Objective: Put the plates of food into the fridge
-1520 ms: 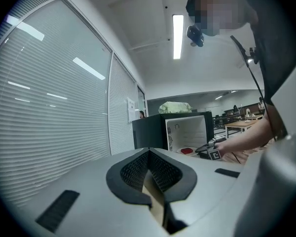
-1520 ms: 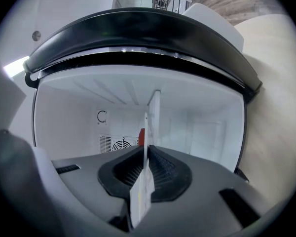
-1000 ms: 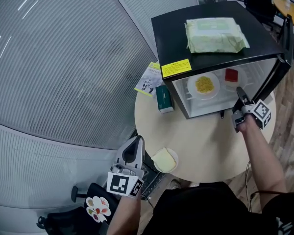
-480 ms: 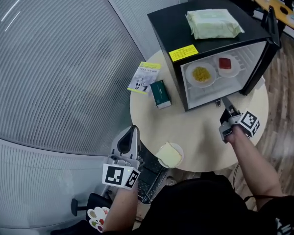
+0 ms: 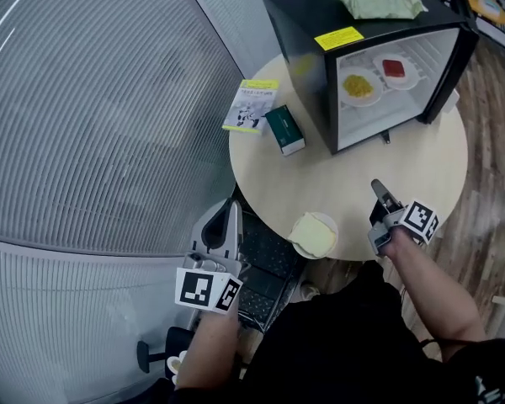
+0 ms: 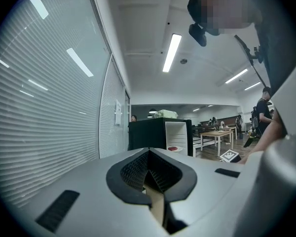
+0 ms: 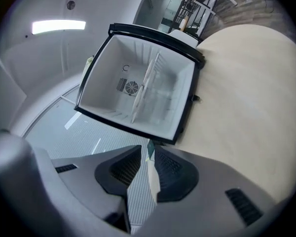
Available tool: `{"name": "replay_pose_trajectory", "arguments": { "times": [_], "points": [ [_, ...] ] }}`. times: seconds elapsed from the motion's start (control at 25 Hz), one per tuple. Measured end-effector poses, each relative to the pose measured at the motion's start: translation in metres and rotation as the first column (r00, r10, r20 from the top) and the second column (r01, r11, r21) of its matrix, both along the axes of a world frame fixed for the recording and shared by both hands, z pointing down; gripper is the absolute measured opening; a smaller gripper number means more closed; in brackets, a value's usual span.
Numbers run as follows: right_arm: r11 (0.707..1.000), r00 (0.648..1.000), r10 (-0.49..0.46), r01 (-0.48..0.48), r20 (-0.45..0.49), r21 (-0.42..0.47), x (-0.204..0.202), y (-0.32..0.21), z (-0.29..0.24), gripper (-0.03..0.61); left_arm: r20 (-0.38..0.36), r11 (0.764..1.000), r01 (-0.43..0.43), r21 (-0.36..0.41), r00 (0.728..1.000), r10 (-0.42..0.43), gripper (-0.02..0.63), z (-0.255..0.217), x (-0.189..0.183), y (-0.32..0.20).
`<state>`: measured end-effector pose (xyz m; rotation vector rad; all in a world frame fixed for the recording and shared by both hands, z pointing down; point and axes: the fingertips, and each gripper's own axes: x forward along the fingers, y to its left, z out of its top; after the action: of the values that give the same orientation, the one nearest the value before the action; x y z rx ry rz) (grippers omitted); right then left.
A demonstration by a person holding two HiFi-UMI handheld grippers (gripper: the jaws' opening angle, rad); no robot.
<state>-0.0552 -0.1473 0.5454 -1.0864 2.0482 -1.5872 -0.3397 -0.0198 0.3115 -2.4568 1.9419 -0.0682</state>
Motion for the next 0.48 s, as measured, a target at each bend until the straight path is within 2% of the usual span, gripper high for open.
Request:
{"name": "replay_pose_trajectory", "arguments": {
  "times": [0.28,0.48],
  "points": [
    [0.99,0.999,-0.036,0.034,-0.015,-0.137,-0.047,0.111,0.06,0.067,0.007,0.999,-0.026,-0.04,1.0,0.026,0.003,0.018,-0.034,0.039],
    [0.971,0.997,-0.078,0.079,0.016,-0.225,-0.076,0.187,0.101,0.067,0.005,0.997,-0.019,-0.07,1.0,0.02,0.003,0.037,-0.053,0.069]
  ]
}}
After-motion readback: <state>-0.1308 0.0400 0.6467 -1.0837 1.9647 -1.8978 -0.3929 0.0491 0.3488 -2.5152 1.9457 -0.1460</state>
